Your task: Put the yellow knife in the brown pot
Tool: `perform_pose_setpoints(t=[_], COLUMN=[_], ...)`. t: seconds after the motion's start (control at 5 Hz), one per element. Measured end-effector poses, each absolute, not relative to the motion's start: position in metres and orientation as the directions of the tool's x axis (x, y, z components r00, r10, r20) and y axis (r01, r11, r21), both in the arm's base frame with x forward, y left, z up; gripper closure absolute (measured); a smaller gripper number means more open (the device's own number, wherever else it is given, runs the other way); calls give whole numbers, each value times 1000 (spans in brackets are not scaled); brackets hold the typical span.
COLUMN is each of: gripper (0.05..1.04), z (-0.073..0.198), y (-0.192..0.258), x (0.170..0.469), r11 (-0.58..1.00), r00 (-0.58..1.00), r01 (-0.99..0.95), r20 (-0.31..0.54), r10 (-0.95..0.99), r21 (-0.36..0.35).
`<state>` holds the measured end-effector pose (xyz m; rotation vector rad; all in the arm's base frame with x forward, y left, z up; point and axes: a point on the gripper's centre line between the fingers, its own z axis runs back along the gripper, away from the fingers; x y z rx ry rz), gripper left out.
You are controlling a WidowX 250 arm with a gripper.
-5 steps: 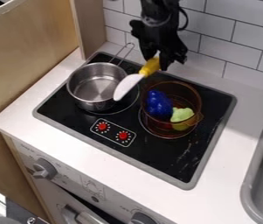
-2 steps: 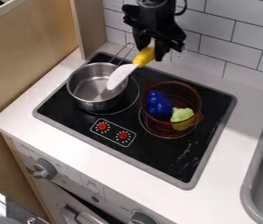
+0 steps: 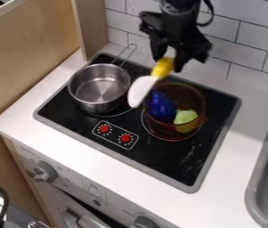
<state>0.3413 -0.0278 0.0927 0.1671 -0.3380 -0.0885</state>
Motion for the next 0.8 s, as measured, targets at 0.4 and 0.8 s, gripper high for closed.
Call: perform_pose_setpoints(t=[0.4, 0.8], gripper=[624, 260], z=[84, 88], y=[-47, -46], x=[330, 332], r11=[981, 982], r00=[943, 928], r01=[46, 59], r20=[315, 352], r10=[-106, -120], r21=[190, 179])
